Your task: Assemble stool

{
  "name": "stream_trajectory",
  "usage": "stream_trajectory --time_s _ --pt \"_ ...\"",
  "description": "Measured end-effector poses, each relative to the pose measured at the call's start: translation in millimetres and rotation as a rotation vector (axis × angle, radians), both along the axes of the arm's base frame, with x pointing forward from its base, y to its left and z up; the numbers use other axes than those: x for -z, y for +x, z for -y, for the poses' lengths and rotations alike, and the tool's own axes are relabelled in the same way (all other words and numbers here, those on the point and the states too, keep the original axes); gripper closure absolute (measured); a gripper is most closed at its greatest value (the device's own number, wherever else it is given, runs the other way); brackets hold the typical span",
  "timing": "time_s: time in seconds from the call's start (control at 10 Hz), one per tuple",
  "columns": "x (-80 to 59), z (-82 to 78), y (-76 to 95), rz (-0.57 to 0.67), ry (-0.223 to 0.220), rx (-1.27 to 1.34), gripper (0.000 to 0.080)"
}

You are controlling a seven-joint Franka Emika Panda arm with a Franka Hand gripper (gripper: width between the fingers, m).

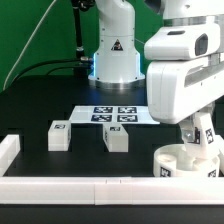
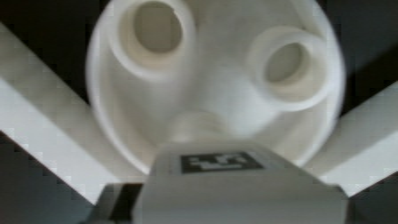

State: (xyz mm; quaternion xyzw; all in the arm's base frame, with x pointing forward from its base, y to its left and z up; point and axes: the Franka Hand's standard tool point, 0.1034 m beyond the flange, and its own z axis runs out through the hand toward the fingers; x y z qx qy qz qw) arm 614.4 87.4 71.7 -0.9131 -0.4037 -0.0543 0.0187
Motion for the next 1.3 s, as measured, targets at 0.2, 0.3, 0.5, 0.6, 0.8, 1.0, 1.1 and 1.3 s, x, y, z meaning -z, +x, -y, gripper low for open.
stream_trajectory --time_s 0.2,0.3,0.5,0.6,0.8,1.0,1.1,1.3 --pt "0.4 -0.1 -0.2 -0.013 0.014 0.163 0.0466" --pt "0.6 -0.2 -0.3 -0.020 0.021 0.244 0.0466" --pt "3.7 -5.2 9.2 -0.031 0.058 0.518 0.0466" --pt "4.2 -10.0 12.8 -0.035 0.078 0.660 0.0466" --pt "4.2 -16.0 17.2 -0.075 0.133 0.942 0.0466" --pt "3.0 -13.7 18.9 -0.130 0.218 1.244 0.0466" --pt "3.1 -14.7 18.6 -0.133 0.217 1.271 0.0466" --pt "2.9 -15.0 18.8 -0.153 0.232 1.407 0.0466"
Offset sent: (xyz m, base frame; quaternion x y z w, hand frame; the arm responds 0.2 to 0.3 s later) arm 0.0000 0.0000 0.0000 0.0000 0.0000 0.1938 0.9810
